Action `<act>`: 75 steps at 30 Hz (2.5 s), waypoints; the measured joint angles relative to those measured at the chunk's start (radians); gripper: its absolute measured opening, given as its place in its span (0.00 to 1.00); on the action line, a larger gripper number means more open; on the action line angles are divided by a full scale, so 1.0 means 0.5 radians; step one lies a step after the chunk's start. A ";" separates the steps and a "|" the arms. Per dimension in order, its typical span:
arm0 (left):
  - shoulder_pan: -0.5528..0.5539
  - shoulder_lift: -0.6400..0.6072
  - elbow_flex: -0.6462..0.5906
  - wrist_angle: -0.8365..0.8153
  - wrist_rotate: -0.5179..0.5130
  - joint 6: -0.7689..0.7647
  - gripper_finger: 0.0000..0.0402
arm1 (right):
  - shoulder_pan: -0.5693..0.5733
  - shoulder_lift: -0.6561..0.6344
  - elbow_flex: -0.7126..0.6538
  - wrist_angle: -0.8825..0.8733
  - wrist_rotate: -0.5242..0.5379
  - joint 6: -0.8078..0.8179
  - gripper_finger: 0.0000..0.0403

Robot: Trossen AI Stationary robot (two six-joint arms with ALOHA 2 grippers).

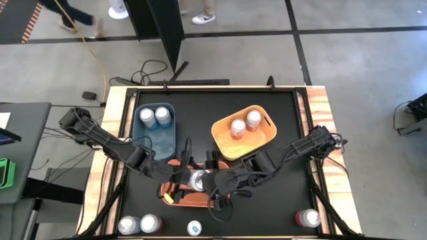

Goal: Sort soda cans
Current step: Put the blue soda can into the blue bin

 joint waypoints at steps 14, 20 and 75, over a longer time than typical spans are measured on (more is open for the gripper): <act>-0.019 -0.048 -0.005 0.066 0.029 0.026 0.73 | 0.000 -0.004 0.005 -0.073 0.005 0.105 0.70; -0.021 -0.048 -0.005 0.079 0.030 0.031 0.71 | 0.000 -0.005 0.005 -0.083 0.005 0.105 0.70; 0.004 -0.095 0.047 -0.017 0.119 0.026 0.69 | -0.043 -0.001 0.000 0.022 -0.027 0.051 0.70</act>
